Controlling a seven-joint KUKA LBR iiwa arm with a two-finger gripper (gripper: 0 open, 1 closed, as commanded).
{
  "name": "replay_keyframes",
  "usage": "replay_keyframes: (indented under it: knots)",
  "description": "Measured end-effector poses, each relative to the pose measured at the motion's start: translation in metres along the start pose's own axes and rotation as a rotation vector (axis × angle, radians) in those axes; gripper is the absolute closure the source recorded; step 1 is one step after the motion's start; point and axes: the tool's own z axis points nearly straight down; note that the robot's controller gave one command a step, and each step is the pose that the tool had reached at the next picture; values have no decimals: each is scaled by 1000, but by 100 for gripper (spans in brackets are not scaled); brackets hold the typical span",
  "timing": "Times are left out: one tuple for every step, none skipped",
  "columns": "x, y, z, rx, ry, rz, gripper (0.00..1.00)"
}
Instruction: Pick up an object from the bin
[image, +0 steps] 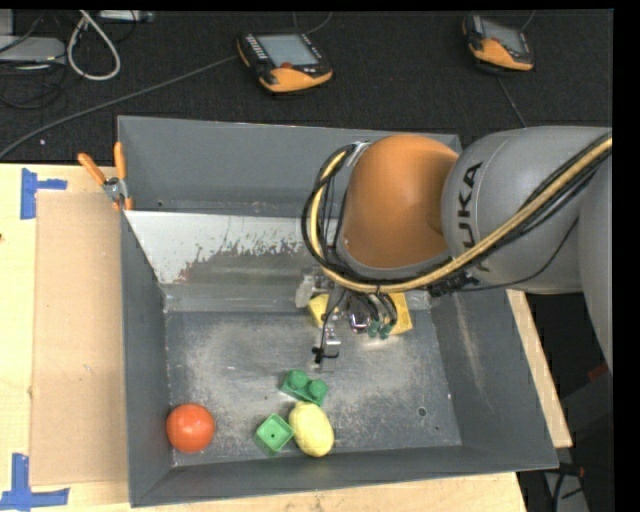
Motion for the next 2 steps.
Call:
replay_keyframes:
  knots:
    - [-2,-1,-4,-1,-8,3,0]
    - [28,-12,85,-1,-9,51,0]
